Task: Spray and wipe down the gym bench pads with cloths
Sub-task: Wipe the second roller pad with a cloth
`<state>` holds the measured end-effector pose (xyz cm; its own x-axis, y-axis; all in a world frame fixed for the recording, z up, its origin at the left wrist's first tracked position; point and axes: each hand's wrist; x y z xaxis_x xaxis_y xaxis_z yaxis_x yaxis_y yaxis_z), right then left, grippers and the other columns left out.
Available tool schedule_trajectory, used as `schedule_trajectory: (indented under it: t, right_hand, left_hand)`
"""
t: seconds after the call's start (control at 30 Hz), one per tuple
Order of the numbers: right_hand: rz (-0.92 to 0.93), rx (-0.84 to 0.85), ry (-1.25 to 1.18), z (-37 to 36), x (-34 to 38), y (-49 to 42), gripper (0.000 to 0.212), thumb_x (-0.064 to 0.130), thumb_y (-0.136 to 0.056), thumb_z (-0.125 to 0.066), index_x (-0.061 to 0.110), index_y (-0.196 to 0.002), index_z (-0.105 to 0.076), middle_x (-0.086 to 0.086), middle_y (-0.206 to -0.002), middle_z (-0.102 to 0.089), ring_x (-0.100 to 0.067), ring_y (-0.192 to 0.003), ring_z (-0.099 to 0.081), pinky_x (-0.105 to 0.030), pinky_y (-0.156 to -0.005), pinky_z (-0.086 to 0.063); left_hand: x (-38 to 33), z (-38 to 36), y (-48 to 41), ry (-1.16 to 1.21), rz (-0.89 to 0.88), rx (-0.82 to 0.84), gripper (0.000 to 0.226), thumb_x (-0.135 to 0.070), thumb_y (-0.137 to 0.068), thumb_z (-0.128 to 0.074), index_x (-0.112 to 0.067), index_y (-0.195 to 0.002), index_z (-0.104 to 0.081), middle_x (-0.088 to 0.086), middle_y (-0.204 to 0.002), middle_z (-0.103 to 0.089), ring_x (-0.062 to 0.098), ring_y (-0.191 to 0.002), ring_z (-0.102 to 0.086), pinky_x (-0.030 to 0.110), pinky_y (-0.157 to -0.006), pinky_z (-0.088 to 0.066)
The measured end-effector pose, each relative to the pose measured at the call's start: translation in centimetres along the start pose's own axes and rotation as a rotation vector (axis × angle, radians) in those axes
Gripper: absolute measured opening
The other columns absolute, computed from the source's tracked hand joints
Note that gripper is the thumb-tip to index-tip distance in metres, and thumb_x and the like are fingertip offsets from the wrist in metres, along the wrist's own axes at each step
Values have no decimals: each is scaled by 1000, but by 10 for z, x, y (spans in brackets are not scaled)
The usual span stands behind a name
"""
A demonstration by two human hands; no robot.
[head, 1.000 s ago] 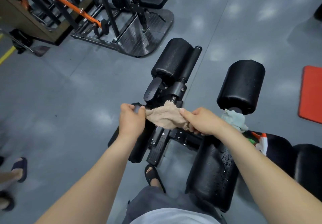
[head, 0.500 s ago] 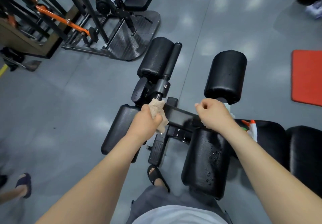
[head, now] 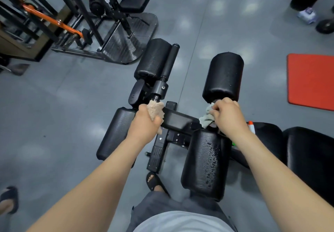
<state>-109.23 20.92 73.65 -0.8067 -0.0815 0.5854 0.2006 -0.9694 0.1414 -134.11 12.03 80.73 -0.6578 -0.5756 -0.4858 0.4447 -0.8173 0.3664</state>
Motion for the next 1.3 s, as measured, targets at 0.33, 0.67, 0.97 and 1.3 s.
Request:
schedule_trajectory:
  t: [0.33,0.67,0.97,1.3]
  right_hand:
    - [152,211,-590,33,85,-2,16,33,-97,-66,21,-87,-65,16,-73,-64,1,-64,-54,-18,-64,-45]
    - [12,244,-477,24,125,-19,44,45,-106,-40,10,-85,-55,-11,-83,-64,-27,-80,-63,-40,-79,-52]
    - [384,500,-711,21,161,-9,27,52,-95,-60,30,-110,-70,5,-115,-63,-12,-106,-63,-25,-93,-51]
    - [2,158,-675,24,170,-16,34,30,-89,-70,4,-80,-51,-21,-73,-62,-20,-58,-55,-38,-57,-48]
  left_hand:
    - [-16,18,13,127,-477,-87,41,-47,-87,-72,-28,-122,-59,-18,-113,-55,8,-116,-45,27,-96,-47]
    - [-18,66,19,591,-331,-179,17,-23,-101,-60,-13,-88,-66,-14,-74,-59,3,-72,-55,18,-67,-43]
    - [-30,100,9,777,-386,-176,16,-33,-102,-57,-31,-90,-67,-9,-84,-67,15,-82,-63,45,-79,-54]
    - [5,90,-10,590,-186,-234,10,-13,-91,-67,-22,-88,-66,-3,-80,-68,15,-75,-61,52,-82,-55]
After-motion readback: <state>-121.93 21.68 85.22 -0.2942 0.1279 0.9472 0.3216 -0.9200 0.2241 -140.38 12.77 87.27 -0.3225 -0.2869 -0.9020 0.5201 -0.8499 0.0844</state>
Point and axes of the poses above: each hand's wrist, its own y-axis away from the middle knuckle, its own z-axis out of the back of the hand, x = y × z
